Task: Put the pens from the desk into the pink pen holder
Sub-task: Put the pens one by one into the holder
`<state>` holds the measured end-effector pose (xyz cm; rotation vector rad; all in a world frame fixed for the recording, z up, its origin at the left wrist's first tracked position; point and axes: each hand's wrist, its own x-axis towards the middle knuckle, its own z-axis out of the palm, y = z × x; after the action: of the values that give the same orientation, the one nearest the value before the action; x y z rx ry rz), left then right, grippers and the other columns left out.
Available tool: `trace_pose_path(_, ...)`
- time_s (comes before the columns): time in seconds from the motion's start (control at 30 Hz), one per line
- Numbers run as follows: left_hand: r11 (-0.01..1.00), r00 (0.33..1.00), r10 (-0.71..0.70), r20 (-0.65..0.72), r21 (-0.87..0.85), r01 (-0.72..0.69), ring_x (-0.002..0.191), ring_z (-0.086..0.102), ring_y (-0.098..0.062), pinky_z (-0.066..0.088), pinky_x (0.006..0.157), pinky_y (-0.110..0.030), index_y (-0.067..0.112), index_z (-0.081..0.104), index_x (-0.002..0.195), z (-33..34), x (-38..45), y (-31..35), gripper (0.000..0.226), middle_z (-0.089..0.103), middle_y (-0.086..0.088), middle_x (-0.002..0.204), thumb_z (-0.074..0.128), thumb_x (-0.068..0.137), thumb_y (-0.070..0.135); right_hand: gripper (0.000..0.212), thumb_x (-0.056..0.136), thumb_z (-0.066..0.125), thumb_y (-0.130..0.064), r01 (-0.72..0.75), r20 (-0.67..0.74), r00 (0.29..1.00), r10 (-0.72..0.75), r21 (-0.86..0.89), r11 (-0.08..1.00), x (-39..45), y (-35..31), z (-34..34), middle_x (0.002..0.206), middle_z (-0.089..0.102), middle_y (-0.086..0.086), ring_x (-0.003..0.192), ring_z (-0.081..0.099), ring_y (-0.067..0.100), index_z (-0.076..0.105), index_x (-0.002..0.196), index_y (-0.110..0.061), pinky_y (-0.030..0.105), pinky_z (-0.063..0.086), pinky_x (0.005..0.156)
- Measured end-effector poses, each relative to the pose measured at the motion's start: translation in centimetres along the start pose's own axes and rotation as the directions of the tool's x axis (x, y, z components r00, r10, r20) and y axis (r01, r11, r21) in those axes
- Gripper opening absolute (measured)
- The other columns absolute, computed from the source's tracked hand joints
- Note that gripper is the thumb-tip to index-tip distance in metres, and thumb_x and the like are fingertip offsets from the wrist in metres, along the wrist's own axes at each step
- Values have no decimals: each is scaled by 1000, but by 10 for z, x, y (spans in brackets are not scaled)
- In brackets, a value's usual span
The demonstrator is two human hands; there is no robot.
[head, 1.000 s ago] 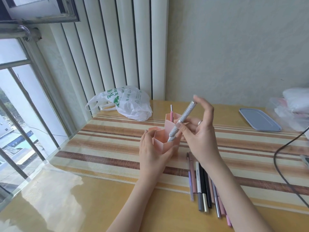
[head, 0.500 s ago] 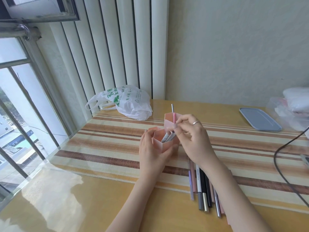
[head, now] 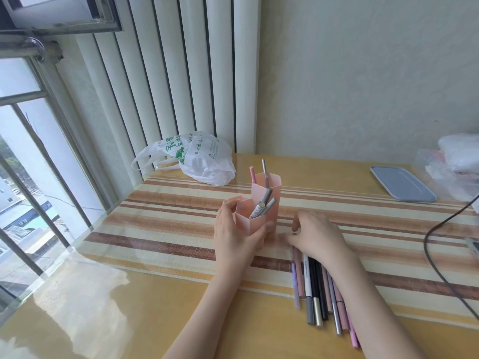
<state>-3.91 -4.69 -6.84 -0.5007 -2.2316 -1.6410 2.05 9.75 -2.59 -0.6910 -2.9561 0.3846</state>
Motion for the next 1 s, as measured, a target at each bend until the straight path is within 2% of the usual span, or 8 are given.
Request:
trace_pose_path(0.1,1000,1000,4,3,-4,-4,102,48,-3,37,80,-18,43,44,112,0,0,1,66,52,27,106,73,54,57,49,81,64,-52,-37,104,994,34,26,999,0,-1,11,109,60,8,108,52,28,53,107,-11,40,45,82)
trace_pose_path(0.23,1000,1000,4,9,-21,-4,100,45,0,36,81,-18,42,44,111,0,0,1,65,51,29,105,77,56,52,55,81,64,-55,-80,119,990,75,39,996,4,1,14,112,57,11,112,48,30,51,109,-9,39,45,82)
trace_pose_path(0.37,1000,1000,12,24,-18,-12,100,46,2,37,81,-18,44,44,111,0,0,-1,63,53,25,107,76,58,50,36,84,61,-47,-93,120,989,84,69,993,7,1,19,105,59,10,114,43,29,61,85,-11,39,46,84)
trace_pose_path(0.5,999,999,19,30,-49,-17,86,52,-9,45,77,-27,39,48,111,-1,0,-2,58,57,15,96,70,58,47,29,79,60,-33,-93,34,996,88,179,979,8,-2,20,83,52,9,101,49,29,54,62,-11,32,39,68)
trace_pose_path(0.63,998,1000,-6,15,-61,7,75,53,-9,44,69,-27,56,42,103,-2,1,-2,54,49,18,79,64,56,40,17,83,62,-26,-34,-40,996,81,660,750,10,6,1,72,68,6,66,60,16,66,76,-11,27,42,56)
trace_pose_path(0.73,997,1000,-17,1,-72,17,73,53,-6,41,66,-23,61,39,99,-2,2,-2,55,49,18,77,64,57,38,6,89,62,-20,57,-77,997,15,842,537,9,14,-18,63,71,-2,54,59,6,66,94,-19,19,44,48)
trace_pose_path(0.87,996,1000,-21,5,-87,21,66,50,-4,37,60,-11,62,39,98,-3,1,-1,54,51,16,76,60,54,39,22,92,58,-10,321,-355,935,28,874,364,4,17,-34,67,70,5,53,56,8,57,109,-24,19,46,48)
trace_pose_path(1.0,997,999,19,36,-79,-16,72,51,-3,37,64,-11,64,36,100,-4,-1,1,57,60,16,95,60,55,38,21,95,55,-9,601,-645,743,176,760,249,-7,9,-54,73,67,7,55,57,9,50,105,-26,19,47,54)
